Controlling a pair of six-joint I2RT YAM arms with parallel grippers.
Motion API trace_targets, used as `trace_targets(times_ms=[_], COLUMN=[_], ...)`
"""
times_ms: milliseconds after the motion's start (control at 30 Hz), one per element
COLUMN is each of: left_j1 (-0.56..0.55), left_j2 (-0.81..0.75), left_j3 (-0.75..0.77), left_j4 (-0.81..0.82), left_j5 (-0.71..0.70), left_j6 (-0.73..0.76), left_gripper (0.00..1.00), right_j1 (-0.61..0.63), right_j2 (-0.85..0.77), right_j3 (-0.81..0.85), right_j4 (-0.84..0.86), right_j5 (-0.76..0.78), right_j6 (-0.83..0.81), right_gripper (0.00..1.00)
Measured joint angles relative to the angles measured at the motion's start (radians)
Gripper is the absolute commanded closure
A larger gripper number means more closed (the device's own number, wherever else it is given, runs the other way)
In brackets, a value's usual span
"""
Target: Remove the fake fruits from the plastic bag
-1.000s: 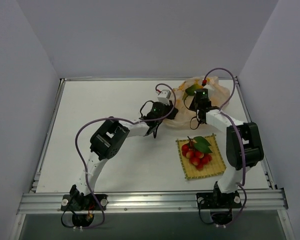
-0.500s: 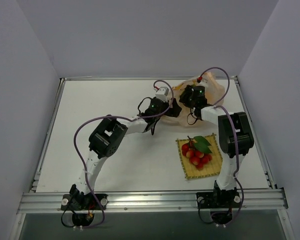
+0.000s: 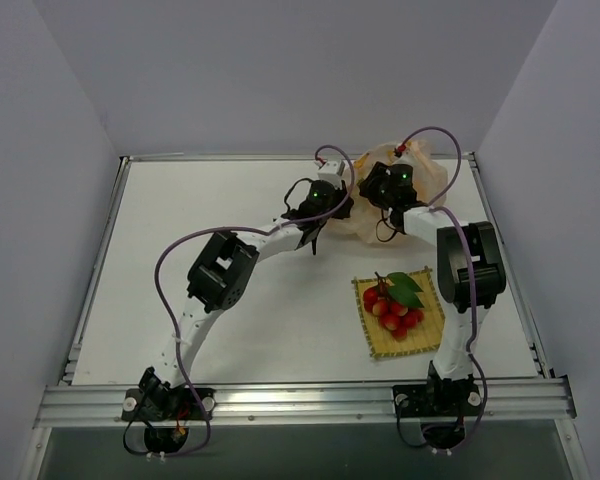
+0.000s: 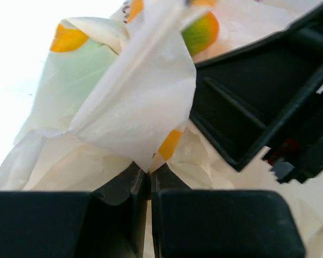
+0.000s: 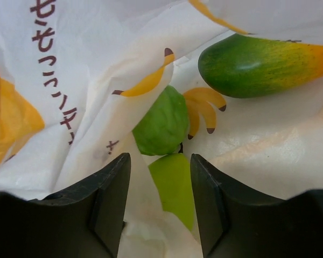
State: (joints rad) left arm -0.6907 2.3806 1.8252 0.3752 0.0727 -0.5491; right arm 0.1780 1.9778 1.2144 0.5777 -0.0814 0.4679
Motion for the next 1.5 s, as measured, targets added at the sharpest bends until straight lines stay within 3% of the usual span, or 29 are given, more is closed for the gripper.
trace_targets(times_ms=[367,533,700,867,933,967,1067,1233,1500], left_j1=[0.066,0.069,0.068,0.062,0.057,0.057,0.056,0.067,0.115], left_j2=[-0.031,-0.031,-0.032,-0.040,-0.051,-0.059,-0.097,-0.138,-0.072], left_j3=[-0.220,-0.200,-0.143,-0.114,-0.110,-0.111,-0.151,-0.274,-0.366], left_j4=[0.156,0.164,0.187,0.188,0.191,0.194,0.227,0.289,0.293], left_j5=[0.061,0.115,0.167,0.220,0.246,0.256,0.269,0.265,0.237], left_j6=[-0.043,-0.061,-0.089,-0.095,-0.104,-0.109,-0.114,-0.129,-0.139], left_gripper=[0.98,0.98,0.98,0.98,0.98,0.98,0.98,0.98,0.97], right_j1=[0.007,0.004,-0.001,-0.009,-0.013,-0.014,-0.014,-0.013,0.026], right_j2=[0.113,0.109,0.105,0.031,0.011,0.003,-0.007,0.000,0.026], right_j3=[0.167,0.135,0.124,-0.012,-0.029,-0.029,-0.029,-0.028,0.031], right_j4=[-0.098,-0.088,-0.076,-0.035,-0.039,-0.043,-0.051,-0.096,-0.161], right_j5=[0.020,0.008,-0.017,-0.027,-0.027,-0.029,-0.047,-0.067,-0.055], right_j6=[-0.050,-0.053,-0.063,-0.074,-0.081,-0.086,-0.103,-0.111,-0.143], right_gripper=[0.54,0.48,0.53,0.53,0.50,0.41,0.29,0.28,0.28])
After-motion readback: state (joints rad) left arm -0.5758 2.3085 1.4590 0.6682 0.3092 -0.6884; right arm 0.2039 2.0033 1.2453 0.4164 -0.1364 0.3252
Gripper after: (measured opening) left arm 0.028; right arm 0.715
